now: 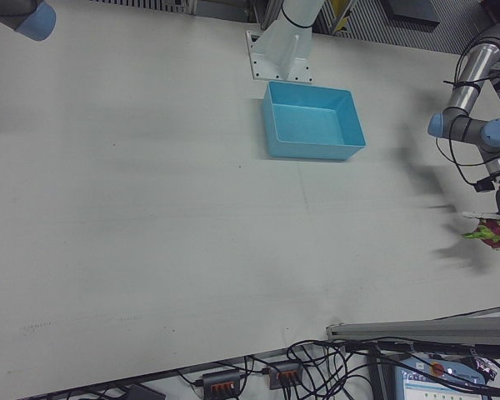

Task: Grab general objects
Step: 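Lift the dragon fruit off the table with the left hand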

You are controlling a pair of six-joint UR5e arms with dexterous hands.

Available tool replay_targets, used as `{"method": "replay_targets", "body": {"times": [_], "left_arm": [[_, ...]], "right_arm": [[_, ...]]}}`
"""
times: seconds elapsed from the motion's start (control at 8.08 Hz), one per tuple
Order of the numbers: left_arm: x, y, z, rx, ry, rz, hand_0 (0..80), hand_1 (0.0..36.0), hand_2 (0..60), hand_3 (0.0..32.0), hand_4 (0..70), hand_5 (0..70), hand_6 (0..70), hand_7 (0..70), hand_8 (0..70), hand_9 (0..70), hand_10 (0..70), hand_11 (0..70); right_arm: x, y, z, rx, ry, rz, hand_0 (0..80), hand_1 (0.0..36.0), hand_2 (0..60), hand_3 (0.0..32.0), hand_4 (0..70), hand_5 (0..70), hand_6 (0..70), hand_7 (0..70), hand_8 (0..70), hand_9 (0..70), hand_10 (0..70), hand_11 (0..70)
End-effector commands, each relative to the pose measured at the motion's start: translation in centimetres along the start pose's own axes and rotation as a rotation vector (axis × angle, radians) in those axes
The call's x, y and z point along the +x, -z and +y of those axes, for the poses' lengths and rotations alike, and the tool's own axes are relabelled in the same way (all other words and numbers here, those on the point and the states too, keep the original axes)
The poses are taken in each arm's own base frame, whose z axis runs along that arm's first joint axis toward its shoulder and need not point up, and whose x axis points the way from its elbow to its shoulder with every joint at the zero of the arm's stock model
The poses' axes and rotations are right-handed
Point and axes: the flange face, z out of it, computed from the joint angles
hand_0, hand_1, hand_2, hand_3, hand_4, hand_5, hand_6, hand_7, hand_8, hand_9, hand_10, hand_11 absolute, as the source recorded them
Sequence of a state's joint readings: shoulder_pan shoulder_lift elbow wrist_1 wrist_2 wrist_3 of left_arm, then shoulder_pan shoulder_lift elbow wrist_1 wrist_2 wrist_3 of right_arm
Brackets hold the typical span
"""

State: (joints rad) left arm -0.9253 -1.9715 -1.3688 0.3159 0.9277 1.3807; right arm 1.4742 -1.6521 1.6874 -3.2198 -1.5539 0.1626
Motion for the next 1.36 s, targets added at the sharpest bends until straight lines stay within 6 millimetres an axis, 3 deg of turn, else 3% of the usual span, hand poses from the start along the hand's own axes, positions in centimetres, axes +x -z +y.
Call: {"method": "replay_targets", "body": {"times": [0.0,0.12,0.37,0.5,0.62,0.87,1.11,1.24], "left_arm": [[5.4,-1.0,-3.9,-0.014,0.308,0.087,40.1,0.0,25.4,0.0,45.3,70.0,70.0,70.0,57.7,70.0,58.4,70.0],[7.3,-1.8,-5.2,-0.079,0.376,0.137,40.4,0.1,24.7,0.0,44.4,70.0,70.0,70.0,57.0,70.0,58.0,70.0],[5.5,-2.3,-7.7,-0.228,0.645,0.242,41.4,1.0,25.3,0.0,43.4,70.0,69.4,70.0,55.4,70.0,57.1,70.0],[5.9,-2.0,-6.4,-0.326,0.755,0.24,42.2,1.4,25.9,0.0,45.4,70.0,70.0,70.0,55.7,70.0,56.3,70.0],[7.6,-2.3,-4.8,-0.49,0.766,0.245,42.5,1.6,26.5,0.0,47.6,70.0,70.0,70.0,56.2,70.0,55.6,70.0],[10.9,-1.2,-3.2,-0.611,0.786,0.326,44.8,2.2,23.8,0.0,52.7,70.0,70.0,70.0,54.4,70.0,47.9,66.8],[13.9,1.4,-0.7,-0.72,0.795,0.366,45.8,2.4,17.3,0.0,52.2,70.0,66.5,70.0,49.0,67.9,33.2,46.5],[14.2,3.5,2.1,-0.786,0.817,0.375,45.7,1.6,13.9,0.0,48.7,70.0,63.7,70.0,45.8,63.3,28.7,40.9]], "right_arm": [[-0.1,0.0,0.0,0.0,0.0,-0.001,0.0,0.0,0.0,0.0,0.0,0.0,0.0,0.0,0.0,0.0,0.0,0.0],[0.0,0.0,0.0,0.0,0.0,0.0,0.0,0.0,0.0,0.0,0.0,0.0,0.0,0.0,0.0,0.0,0.0,0.0],[0.0,0.0,0.0,0.0,0.0,0.0,0.0,0.0,0.0,0.0,0.0,0.0,0.0,0.0,0.0,0.0,0.0,0.0],[0.0,0.0,0.0,0.0,0.0,0.0,0.0,0.0,0.0,0.0,0.0,0.0,0.0,0.0,0.0,0.0,0.0,0.0],[0.0,0.0,0.0,0.0,0.0,0.0,0.0,0.0,0.0,0.0,0.0,0.0,0.0,0.0,0.0,0.0,0.0,0.0],[0.0,0.0,0.0,0.0,0.0,0.0,0.0,0.0,0.0,0.0,0.0,0.0,0.0,0.0,0.0,0.0,0.0,0.0],[0.0,0.0,0.0,0.0,0.0,0.0,0.0,0.0,0.0,0.0,0.0,0.0,0.0,0.0,0.0,0.0,0.0,0.0],[0.0,0.0,0.0,0.0,0.0,0.0,0.0,0.0,0.0,0.0,0.0,0.0,0.0,0.0,0.0,0.0,0.0,0.0]]}}
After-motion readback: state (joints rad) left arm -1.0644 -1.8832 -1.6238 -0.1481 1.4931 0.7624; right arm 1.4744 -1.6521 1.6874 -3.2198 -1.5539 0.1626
